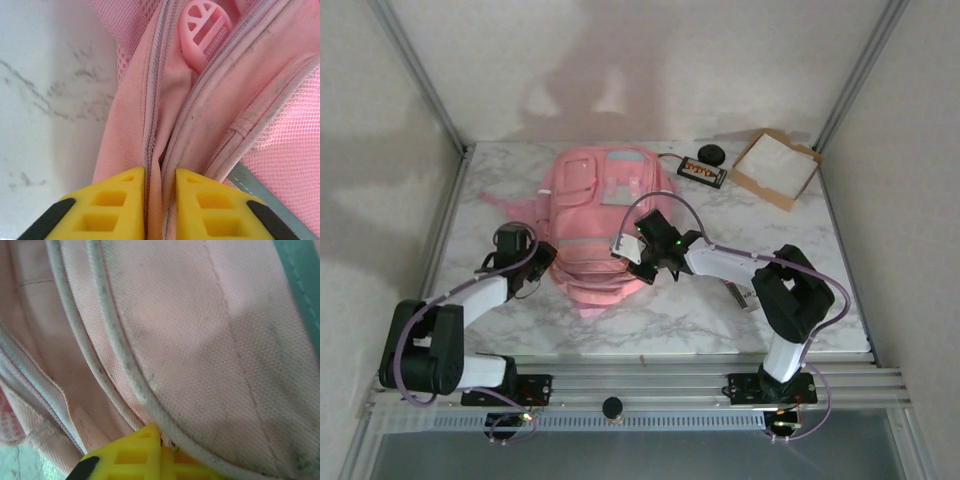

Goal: Pack books, pencil case, and school supplies into a backpack

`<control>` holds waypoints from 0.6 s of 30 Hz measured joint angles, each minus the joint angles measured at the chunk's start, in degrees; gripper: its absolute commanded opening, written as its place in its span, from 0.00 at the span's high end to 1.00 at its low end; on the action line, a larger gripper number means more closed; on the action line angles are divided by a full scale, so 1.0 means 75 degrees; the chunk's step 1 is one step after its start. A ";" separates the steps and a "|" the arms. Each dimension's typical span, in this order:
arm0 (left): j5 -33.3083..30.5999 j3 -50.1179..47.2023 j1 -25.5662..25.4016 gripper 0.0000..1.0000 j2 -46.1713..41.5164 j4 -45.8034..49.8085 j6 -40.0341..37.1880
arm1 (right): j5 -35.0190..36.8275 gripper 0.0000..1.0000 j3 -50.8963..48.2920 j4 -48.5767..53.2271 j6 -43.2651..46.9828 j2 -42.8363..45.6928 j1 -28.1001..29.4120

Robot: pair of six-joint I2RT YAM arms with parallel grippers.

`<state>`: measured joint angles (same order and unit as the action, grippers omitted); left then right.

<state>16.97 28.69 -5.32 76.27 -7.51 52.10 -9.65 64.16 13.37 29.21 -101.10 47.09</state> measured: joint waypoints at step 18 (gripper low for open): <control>-0.1102 -0.0105 -0.1483 0.92 -0.0507 0.0224 0.0854 | 0.0268 1.00 0.0775 0.0356 -0.0664 -0.0341 0.0793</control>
<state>8.71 27.90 -16.45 72.47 -5.82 58.50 -7.64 69.97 16.03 24.23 -103.66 53.04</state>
